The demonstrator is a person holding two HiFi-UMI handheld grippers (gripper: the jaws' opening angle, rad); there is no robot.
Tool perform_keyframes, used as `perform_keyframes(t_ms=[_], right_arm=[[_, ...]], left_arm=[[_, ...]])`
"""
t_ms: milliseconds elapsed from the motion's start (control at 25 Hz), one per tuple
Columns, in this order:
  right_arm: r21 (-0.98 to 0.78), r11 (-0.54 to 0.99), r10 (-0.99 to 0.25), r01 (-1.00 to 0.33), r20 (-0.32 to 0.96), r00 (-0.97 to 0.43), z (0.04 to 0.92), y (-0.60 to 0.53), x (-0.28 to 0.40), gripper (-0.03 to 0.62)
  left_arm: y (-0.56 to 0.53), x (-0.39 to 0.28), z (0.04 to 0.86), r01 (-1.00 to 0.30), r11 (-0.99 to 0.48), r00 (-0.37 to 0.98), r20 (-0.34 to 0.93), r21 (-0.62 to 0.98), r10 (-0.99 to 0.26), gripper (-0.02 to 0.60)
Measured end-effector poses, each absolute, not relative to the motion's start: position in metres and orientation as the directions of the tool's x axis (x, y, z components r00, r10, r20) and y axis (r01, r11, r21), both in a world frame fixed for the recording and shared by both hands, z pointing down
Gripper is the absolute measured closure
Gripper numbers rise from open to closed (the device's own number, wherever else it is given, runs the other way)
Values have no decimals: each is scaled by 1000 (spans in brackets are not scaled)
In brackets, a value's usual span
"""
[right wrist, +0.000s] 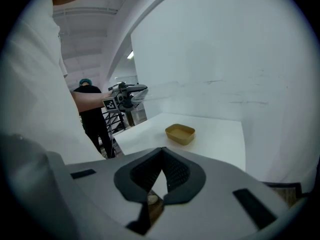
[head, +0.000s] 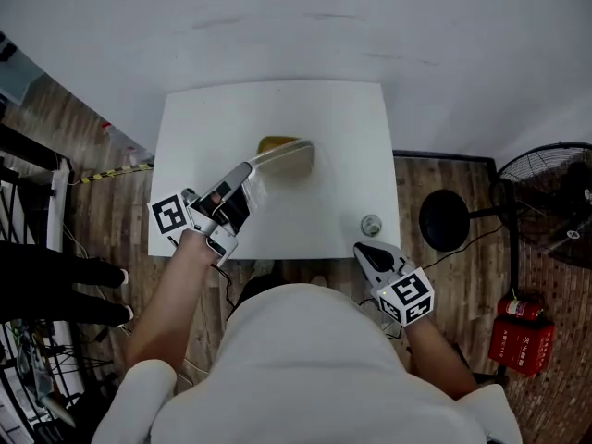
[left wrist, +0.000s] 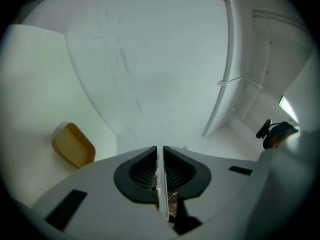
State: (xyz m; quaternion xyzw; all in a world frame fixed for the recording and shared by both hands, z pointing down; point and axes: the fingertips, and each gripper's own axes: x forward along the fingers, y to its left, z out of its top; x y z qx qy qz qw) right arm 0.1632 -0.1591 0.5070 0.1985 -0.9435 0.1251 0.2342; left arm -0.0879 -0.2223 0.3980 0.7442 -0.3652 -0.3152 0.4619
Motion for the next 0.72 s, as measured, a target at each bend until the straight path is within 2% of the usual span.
perform_keyframes(t_ms=[720], right_arm=[[-135, 925, -253, -355, 477, -841, 513, -138, 191, 588]], left_arm=[[-175, -49, 379, -272, -336, 507, -162, 902, -846, 531]])
